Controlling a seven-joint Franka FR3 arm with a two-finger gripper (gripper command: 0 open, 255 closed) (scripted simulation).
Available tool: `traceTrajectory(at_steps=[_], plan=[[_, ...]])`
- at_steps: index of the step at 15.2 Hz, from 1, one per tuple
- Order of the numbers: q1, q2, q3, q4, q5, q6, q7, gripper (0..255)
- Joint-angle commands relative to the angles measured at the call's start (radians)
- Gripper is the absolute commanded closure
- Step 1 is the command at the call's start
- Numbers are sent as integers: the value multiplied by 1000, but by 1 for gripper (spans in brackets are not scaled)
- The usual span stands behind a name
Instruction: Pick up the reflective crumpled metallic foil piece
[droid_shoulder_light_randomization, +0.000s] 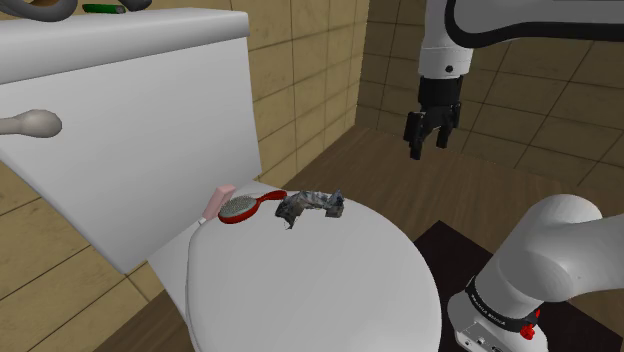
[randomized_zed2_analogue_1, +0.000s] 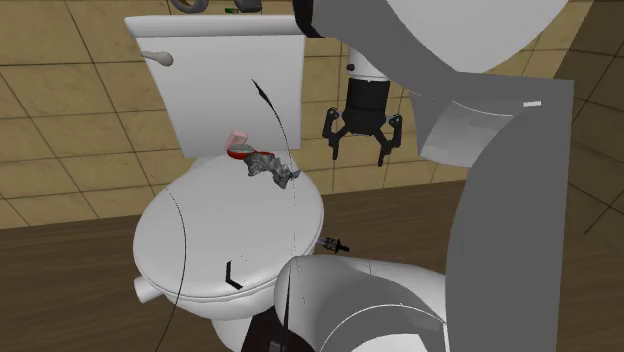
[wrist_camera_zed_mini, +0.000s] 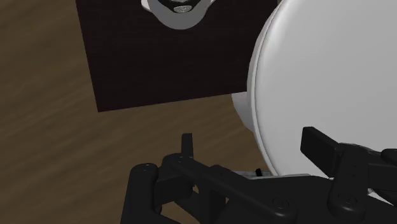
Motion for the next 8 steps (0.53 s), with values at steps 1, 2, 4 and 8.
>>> traceTrajectory(at_steps=[1, 2, 4, 8], plan=[[0, 0, 0, 0, 0, 0, 0, 0], [15, 38, 10, 16, 5, 17, -13, 0], [44, 112, 32, 52, 13, 47, -38, 0], [98, 258, 77, 131, 24, 94, -87, 0]])
